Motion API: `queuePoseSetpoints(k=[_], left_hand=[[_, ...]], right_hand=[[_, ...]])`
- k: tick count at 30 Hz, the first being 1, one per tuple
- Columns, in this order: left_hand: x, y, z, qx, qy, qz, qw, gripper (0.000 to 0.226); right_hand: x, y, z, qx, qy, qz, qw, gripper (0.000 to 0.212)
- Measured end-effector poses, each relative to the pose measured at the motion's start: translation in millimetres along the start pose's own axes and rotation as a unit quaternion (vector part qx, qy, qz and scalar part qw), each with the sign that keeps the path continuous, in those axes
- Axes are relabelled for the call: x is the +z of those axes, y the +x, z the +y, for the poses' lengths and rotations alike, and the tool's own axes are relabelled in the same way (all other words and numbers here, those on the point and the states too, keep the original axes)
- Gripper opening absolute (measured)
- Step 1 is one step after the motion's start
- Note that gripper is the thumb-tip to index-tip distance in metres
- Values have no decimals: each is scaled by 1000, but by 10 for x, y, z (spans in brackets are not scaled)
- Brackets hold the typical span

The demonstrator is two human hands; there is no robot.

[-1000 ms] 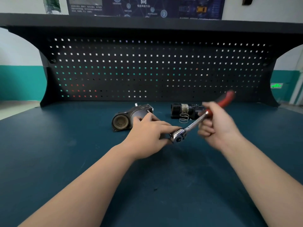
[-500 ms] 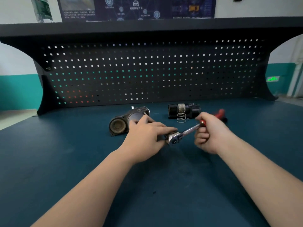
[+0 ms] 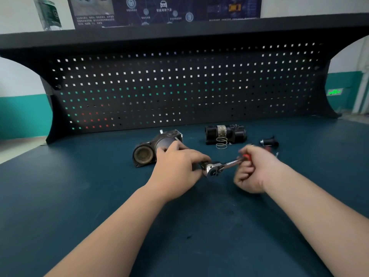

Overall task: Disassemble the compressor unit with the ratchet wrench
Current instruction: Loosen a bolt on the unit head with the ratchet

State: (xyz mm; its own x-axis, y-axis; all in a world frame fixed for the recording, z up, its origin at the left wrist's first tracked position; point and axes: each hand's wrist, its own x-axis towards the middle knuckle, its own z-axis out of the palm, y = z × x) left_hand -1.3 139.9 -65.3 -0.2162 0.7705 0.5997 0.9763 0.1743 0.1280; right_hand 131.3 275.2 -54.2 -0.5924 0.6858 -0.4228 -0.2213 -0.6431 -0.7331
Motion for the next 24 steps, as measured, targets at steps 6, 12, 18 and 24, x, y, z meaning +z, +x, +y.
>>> queuePoseSetpoints(k=[6,12,18,24], left_hand=[[-69,-10,-25,29,-28,-19,999,26],[-11,6,0,-16,-51,5,999,24],[-14,24,25,-26,-42,-4,999,25],[-88,5,-43,28,8,-71,997,29]], right_hand=[[197,-412,-12,-535,-293,-104,786,29],[211,-336,45,-480,-242,-53,841,29],[-19,-32,64,30,0,7,1000,21],[151,-251,-15,-453,-187,-105,865,25]])
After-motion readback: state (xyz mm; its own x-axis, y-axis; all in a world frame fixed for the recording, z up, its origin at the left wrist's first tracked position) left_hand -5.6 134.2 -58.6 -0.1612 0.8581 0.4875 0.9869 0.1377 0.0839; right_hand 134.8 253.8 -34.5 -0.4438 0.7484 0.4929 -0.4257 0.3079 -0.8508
